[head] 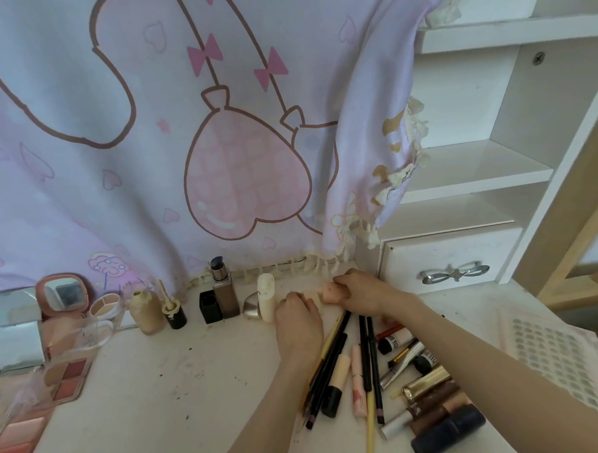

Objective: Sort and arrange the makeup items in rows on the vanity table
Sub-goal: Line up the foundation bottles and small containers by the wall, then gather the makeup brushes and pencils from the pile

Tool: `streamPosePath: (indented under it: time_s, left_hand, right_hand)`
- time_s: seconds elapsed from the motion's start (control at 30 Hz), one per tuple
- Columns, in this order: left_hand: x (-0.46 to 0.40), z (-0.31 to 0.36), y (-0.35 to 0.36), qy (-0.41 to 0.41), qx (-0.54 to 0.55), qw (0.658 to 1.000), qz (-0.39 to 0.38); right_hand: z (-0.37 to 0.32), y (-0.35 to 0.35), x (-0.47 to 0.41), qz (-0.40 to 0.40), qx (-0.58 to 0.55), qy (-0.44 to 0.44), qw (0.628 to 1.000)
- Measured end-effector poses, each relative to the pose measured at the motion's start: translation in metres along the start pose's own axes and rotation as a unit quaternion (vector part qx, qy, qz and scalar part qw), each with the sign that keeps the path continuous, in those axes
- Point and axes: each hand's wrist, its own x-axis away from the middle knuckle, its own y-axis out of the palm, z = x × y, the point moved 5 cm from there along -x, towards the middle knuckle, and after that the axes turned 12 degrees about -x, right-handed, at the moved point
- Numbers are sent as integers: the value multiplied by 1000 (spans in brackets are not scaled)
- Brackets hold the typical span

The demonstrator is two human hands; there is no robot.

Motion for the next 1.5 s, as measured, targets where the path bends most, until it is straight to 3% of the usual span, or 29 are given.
streamPosePath:
  time_s: [0.6, 0.97, 1.23, 1.5]
  left_hand:
    - [2, 6, 6, 43, -59, 997, -2]
    - [5, 6, 2, 87, -59, 992, -75]
    - [46, -23, -29, 138, -24, 988, -65]
    - [80, -51, -37, 160, -78, 980, -90]
  right_hand:
    - [1, 1, 6, 5, 46, 31, 998]
    - [-1, -2, 22, 42, 24, 9, 999]
    - [-25, 7, 78, 163, -40, -78, 983]
    - [-51, 53, 129, 157, 33, -133, 978]
